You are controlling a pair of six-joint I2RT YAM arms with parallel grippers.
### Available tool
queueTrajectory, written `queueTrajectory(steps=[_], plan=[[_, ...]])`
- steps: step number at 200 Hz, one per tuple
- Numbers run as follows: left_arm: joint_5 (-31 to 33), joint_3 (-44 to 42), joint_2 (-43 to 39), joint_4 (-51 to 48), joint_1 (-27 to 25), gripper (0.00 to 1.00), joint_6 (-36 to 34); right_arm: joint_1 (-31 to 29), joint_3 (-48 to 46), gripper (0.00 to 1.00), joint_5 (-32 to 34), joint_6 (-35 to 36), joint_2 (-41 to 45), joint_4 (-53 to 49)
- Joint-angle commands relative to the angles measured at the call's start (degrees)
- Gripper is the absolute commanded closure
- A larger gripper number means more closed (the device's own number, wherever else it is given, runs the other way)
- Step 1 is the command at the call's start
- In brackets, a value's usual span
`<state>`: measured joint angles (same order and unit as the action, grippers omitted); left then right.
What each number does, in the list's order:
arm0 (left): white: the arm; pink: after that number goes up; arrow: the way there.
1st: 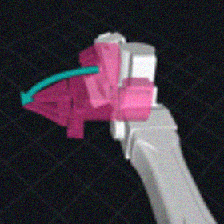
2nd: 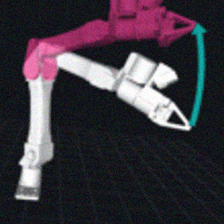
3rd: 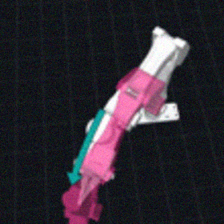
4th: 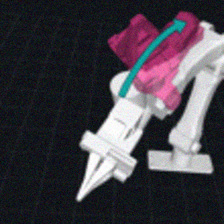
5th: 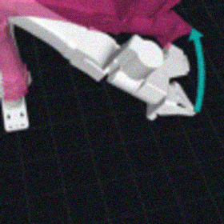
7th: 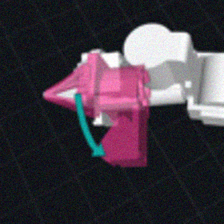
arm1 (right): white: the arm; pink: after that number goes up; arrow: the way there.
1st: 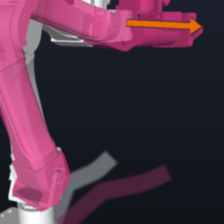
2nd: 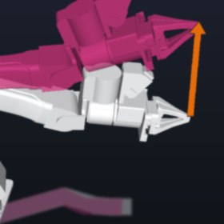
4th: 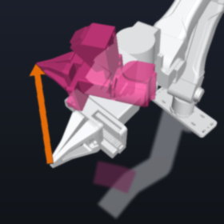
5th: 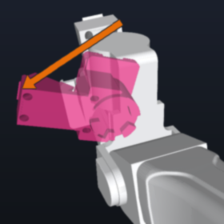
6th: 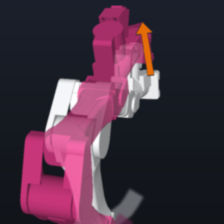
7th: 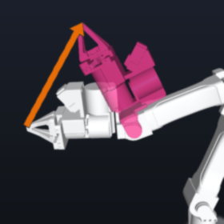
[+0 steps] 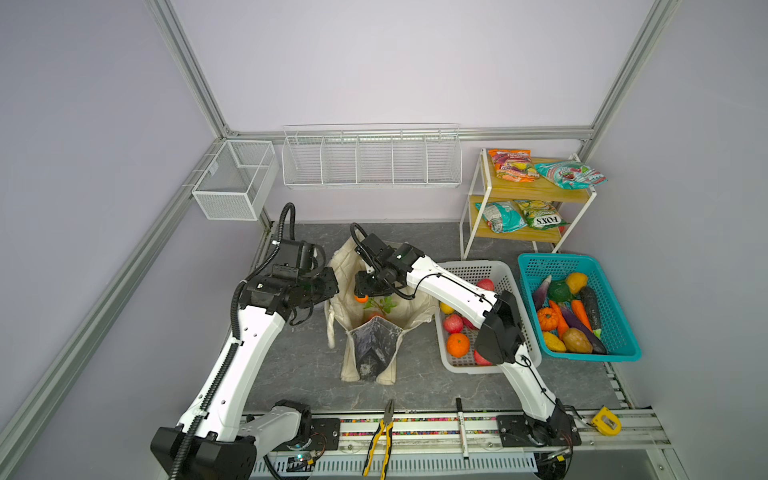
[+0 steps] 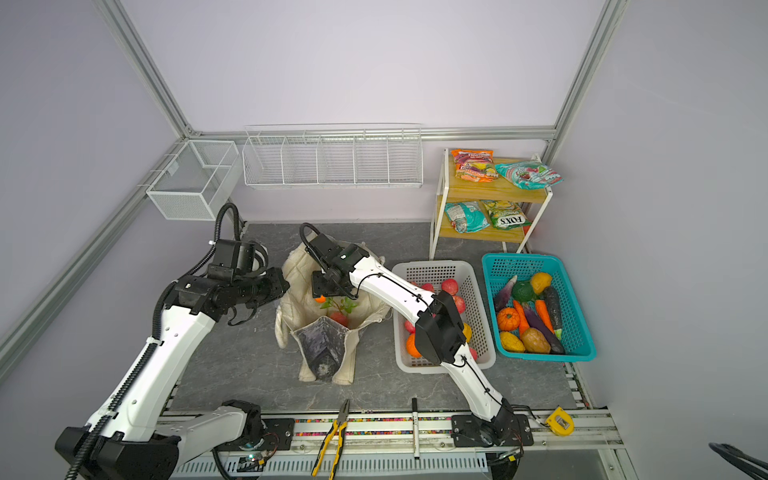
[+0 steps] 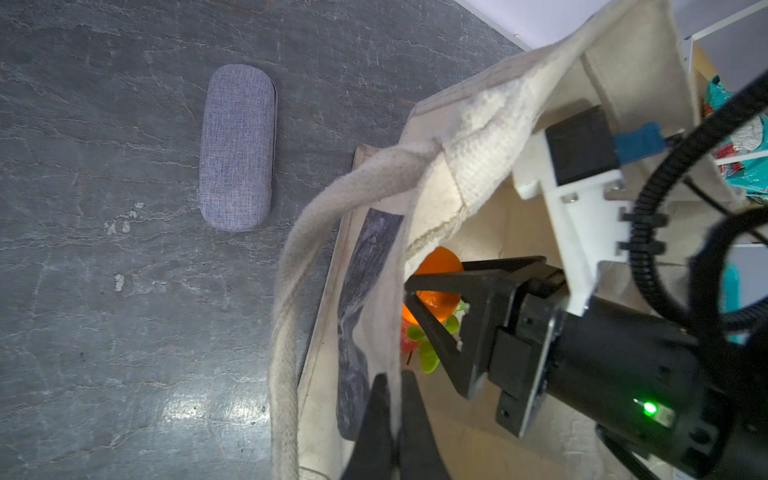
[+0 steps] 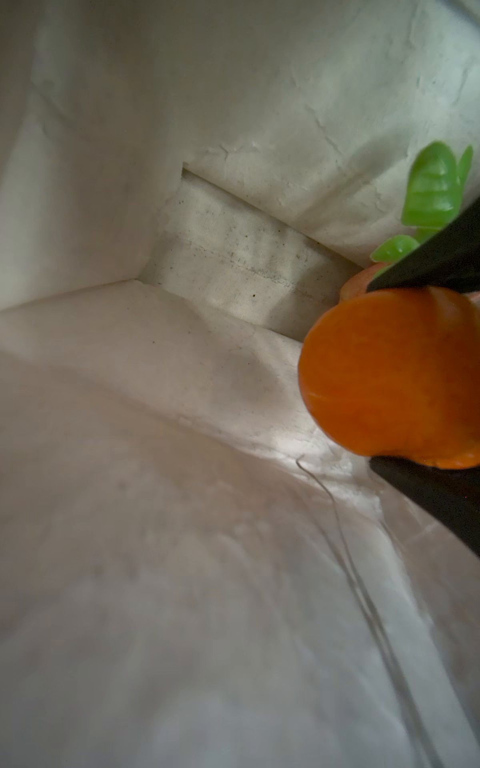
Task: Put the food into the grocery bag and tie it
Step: 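Lift the orange with the right gripper and lower it into the bag, then release the orange in the bag and raise the right gripper out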
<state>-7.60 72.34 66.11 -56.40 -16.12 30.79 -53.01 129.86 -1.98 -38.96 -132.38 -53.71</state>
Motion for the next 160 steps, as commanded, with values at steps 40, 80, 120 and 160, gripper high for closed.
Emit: queueTrajectory(steps=[40, 80, 120, 160], plan=[[-0.7, 0.2, 0.3, 0.3, 0.2, 1.0, -0.8, -0.1, -2.6, 0.56, 1.1, 0.4, -4.2, 0.3], [-1.0, 0.4, 0.5, 0.3, 0.2, 1.0, -1.2, -0.1, -4.5, 0.47, 1.4, 0.2, -4.7, 0.2], [-1.3, 0.7, 0.5, 0.5, 0.2, 1.0, -1.3, -0.1, -3.7, 0.29, 1.7, 1.2, -3.5, -0.7], [-1.3, 0.9, 0.4, 0.1, 0.2, 1.0, -1.4, -0.2, -3.6, 0.1, 3.3, 2.4, -0.5, -2.5]])
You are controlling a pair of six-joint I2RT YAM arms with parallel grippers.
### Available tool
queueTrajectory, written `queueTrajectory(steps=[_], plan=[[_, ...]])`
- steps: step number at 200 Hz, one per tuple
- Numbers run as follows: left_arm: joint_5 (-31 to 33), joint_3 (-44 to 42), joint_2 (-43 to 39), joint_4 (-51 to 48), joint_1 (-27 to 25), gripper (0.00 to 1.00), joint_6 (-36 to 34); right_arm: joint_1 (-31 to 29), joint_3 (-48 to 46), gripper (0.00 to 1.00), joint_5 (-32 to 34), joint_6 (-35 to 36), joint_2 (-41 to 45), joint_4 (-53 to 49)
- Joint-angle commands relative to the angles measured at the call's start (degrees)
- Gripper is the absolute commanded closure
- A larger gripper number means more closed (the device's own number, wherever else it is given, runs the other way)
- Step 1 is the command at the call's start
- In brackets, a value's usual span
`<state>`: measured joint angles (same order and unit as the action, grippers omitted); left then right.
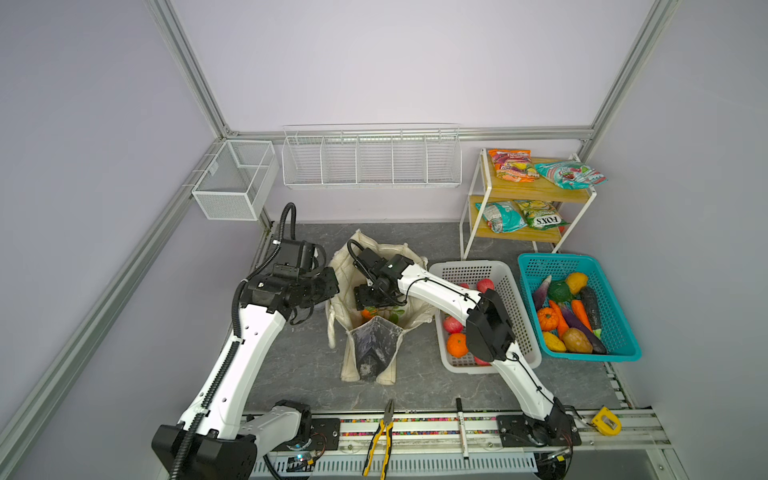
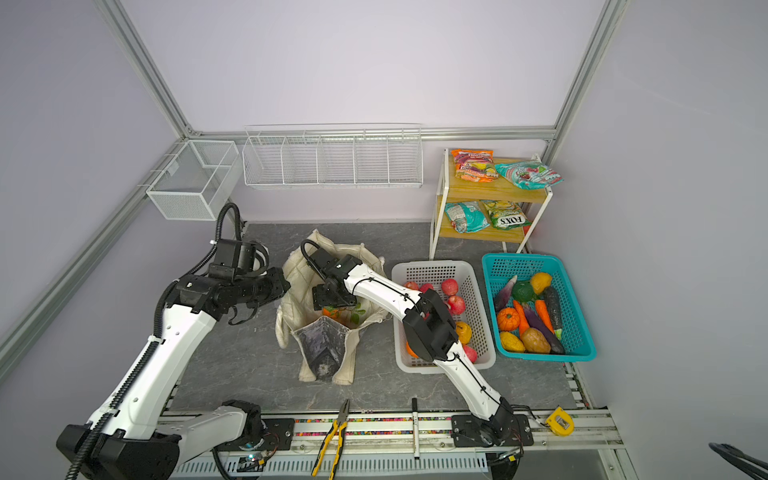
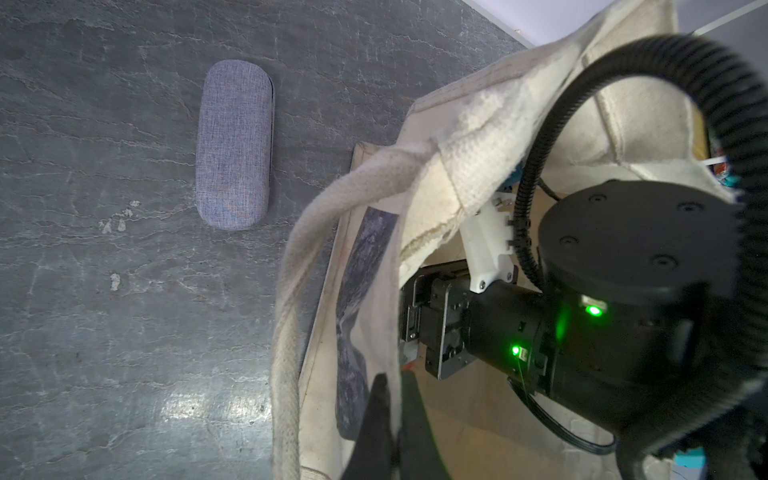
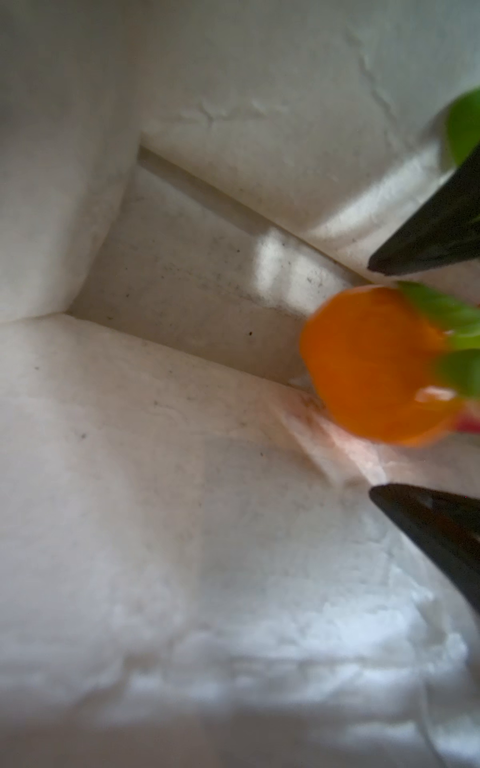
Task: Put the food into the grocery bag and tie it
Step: 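Release the orange in the bag and raise the right gripper out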
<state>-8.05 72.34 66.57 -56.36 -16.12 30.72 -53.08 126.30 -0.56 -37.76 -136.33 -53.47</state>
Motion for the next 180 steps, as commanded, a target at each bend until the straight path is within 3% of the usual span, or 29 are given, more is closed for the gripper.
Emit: queueTrajectory(steps=[1, 65, 100, 115, 180], plan=[[-0.8, 0.9, -0.1, 0.1, 0.2, 1.0, -1.3, -0.2, 0.0, 0.1, 1.9, 1.2, 3.6, -2.8], [-0.3, 0.7, -0.7, -0.1, 0.2, 1.0, -1.1, -0.6, 1.8, 0.0, 4.3, 4.2, 12.2, -1.8], [0.0, 0.3, -0.9, 0.0, 0.2, 1.0, -0.9, -0.6, 7.2, 0.04, 7.8, 6.0, 16.8, -2.8], [0.1, 0.3, -1.0, -0.1, 0.2, 1.0, -0.9, -0.6, 10.2, 0.12, 10.0, 7.0, 18.3, -4.4], [-0.1, 0.3, -0.7, -0.2, 0.2, 1.0, -0.9, 2.2, 12.4, 0.12, 17.6, 9.8, 27.7, -10.2]])
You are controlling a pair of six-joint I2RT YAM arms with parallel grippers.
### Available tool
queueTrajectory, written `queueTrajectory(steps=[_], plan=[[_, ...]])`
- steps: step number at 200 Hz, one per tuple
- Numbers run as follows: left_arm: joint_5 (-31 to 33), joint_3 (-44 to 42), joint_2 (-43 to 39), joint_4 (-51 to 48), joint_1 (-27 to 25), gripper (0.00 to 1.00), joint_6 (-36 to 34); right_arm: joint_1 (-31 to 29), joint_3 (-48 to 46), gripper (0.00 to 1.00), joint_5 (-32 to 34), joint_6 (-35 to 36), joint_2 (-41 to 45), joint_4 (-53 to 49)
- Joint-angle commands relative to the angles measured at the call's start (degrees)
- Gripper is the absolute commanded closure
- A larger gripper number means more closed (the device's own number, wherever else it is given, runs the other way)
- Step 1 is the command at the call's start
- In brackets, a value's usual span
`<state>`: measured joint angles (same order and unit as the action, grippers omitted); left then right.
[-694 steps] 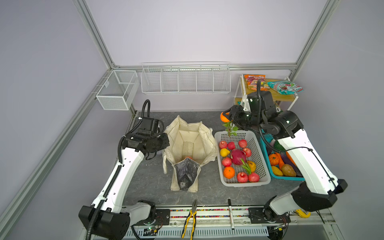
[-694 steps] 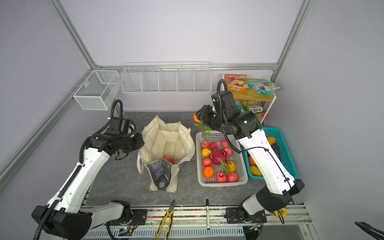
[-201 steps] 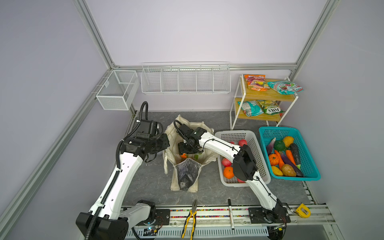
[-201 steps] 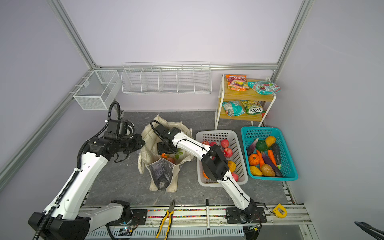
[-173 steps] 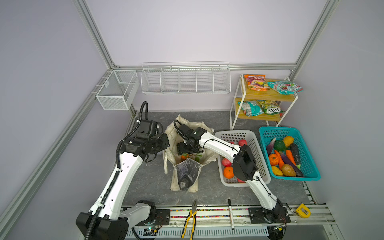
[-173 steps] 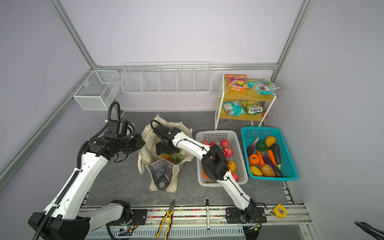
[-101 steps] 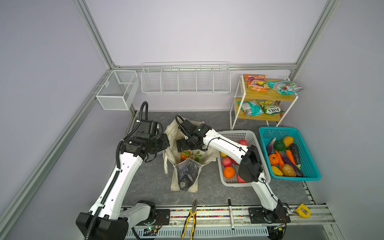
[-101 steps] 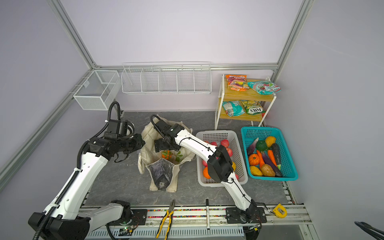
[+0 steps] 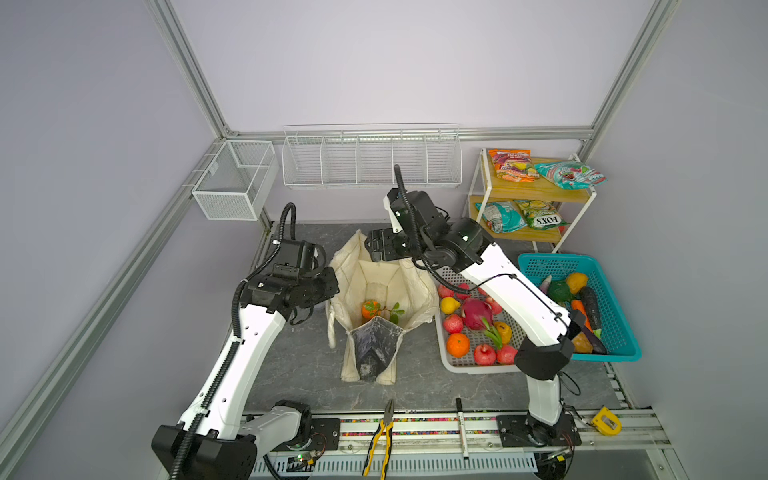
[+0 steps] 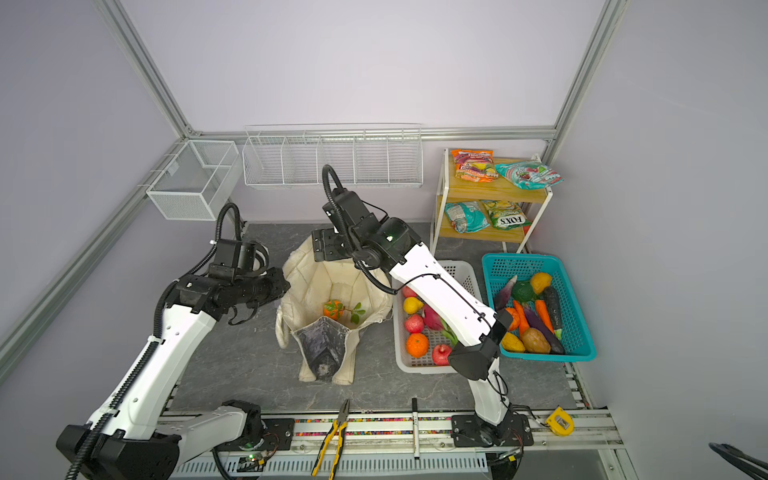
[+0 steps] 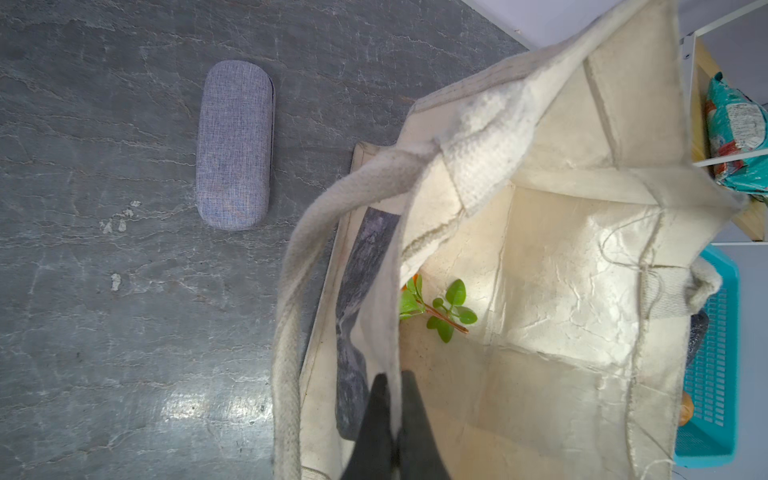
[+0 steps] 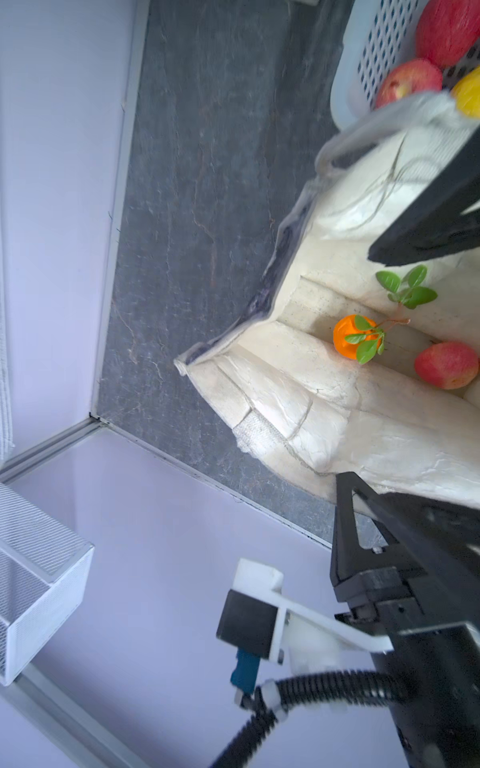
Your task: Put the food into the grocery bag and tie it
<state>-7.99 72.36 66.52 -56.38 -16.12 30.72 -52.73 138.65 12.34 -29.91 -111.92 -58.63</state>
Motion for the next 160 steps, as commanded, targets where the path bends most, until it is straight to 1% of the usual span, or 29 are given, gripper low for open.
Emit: queueTrajectory(steps=[1, 15, 35, 50, 76, 99, 133, 160], plan=[[-0.1, 0.3, -0.6, -0.2, 0.2, 1.0, -0.9, 2.0, 0.0, 0.12, 4.7, 2.0, 3.4, -5.2], [-0.4, 0.3, -0.4, -0.3, 0.2, 1.0, -1.1, 3.0, -1.2, 0.12, 7.0, 1.9, 6.1, -6.9], [-0.5, 0.4, -0.2, -0.5, 0.2, 1.0, -1.4, 4.5, -6.5, 0.11, 11.6, 1.2, 11.6, -8.1], [-0.5, 0.3, -0.1, -0.4, 0.2, 1.0, -1.5, 6.4, -11.8, 0.1, 14.5, -1.2, 15.8, -9.8], [-0.6, 0.2, 0.1, -0.1, 0.2, 1.0, -1.3, 10.8, -23.1, 0.07, 15.9, -6.4, 23.3, -12.4], [-0.7, 0.3, 0.4, -0.2, 0.2, 1.0, -1.4, 15.7, -34.7, 0.05, 14.8, -14.0, 30.3, -13.8], [-1.1, 0.3, 1.0, -0.3, 0.2, 1.0, -1.4, 22.8, -51.0, 0.02, 11.2, -25.4, 39.7, -13.9], [-1.2, 0.3, 1.2, -0.5, 0.2, 1.0, -1.4, 27.9, -60.6, 0.0, 5.8, -33.8, 44.2, -14.5]])
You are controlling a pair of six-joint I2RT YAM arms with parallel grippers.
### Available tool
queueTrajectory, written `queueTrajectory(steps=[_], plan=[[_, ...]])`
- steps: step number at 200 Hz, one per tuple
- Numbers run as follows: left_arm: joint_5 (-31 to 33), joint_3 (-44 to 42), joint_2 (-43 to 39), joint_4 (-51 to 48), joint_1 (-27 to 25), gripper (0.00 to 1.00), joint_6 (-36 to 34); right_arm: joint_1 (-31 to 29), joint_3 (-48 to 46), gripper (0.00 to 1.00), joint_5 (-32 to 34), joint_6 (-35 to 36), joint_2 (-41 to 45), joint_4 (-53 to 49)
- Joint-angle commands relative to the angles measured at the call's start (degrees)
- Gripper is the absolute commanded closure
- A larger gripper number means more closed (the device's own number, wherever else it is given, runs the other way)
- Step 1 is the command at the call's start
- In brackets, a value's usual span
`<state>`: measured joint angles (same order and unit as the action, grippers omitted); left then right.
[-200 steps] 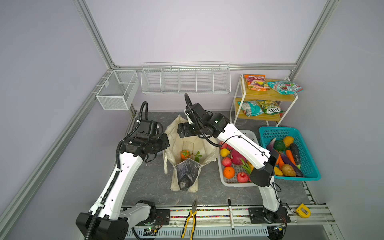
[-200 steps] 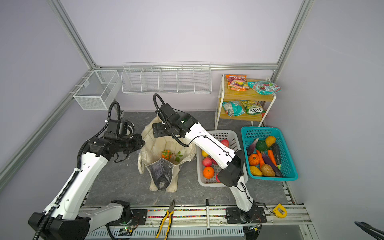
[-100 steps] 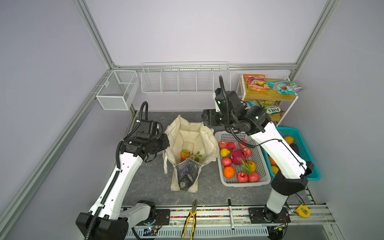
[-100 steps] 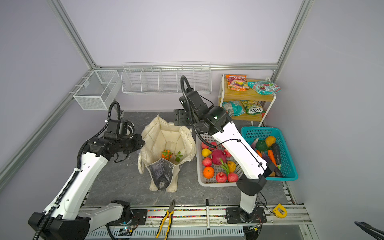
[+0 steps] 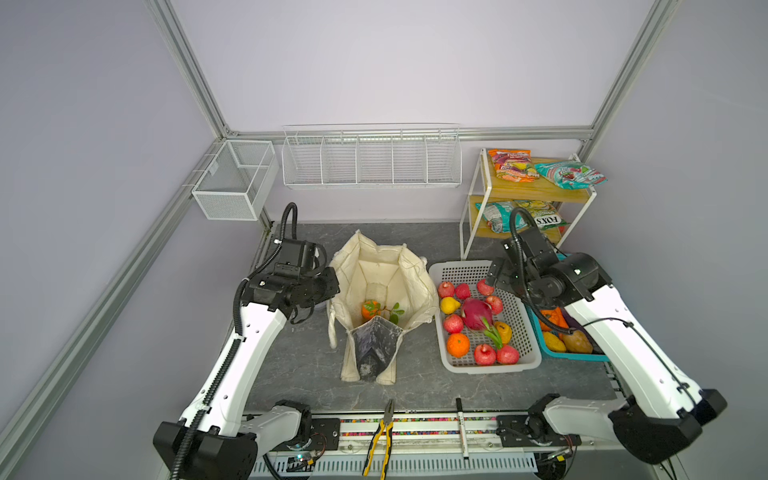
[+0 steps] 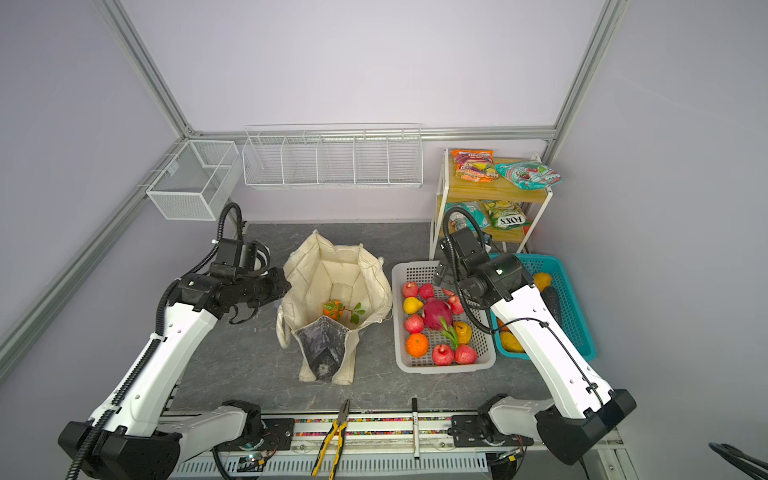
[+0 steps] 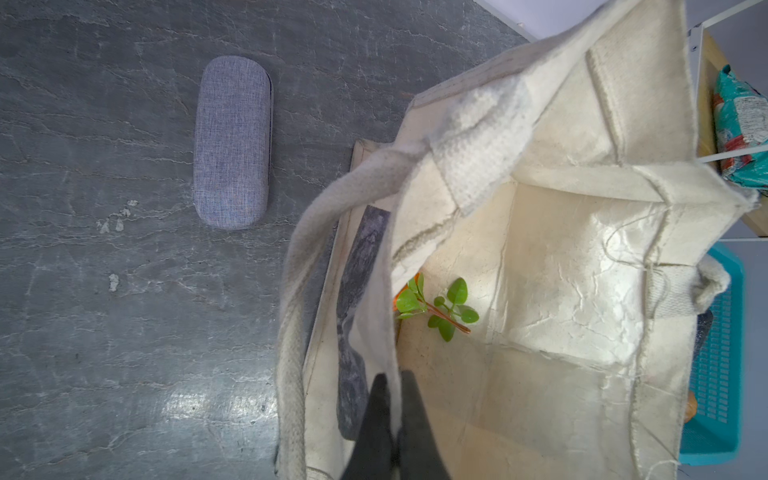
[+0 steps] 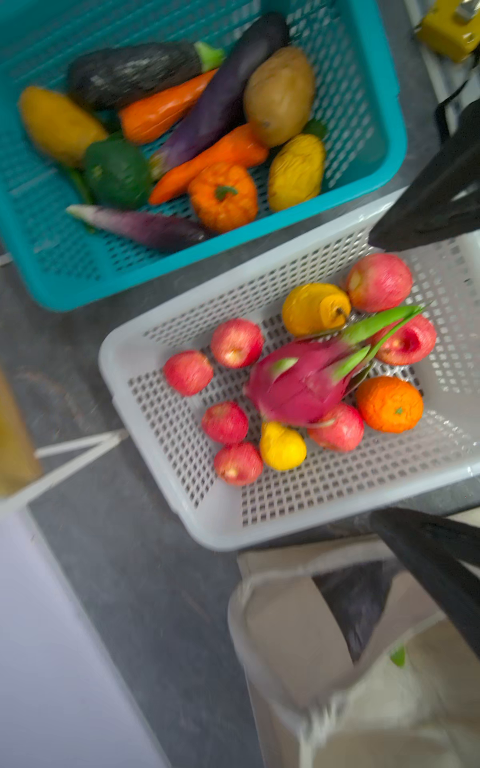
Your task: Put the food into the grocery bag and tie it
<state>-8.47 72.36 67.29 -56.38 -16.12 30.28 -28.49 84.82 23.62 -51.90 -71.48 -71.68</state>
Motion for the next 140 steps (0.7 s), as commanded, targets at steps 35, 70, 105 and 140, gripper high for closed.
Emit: queueTrajectory(steps=[35, 70, 105, 140], plan=[[-0.9, 0.3, 0.8, -0.5, 0.2, 1.0, -1.0, 8.7, -14.6, 0.0, -11.2, -21.7, 6.7, -1.3], [-0.8, 0.1, 0.6, -0.4, 0.2, 1.0, -0.7, 11.6, -16.7, 0.02, -14.2, -26.6, 6.3, -0.3], [-0.8, -0.3, 0.5, -0.1, 0.2, 1.0, -0.6, 12.8, -15.4, 0.05, -16.9, -30.2, 0.7, -3.5], [-0.5, -0.2, 0.6, 0.2, 0.2, 1.0, -0.5, 12.9, -16.0, 0.1, -17.1, -33.1, -3.0, -1.5]])
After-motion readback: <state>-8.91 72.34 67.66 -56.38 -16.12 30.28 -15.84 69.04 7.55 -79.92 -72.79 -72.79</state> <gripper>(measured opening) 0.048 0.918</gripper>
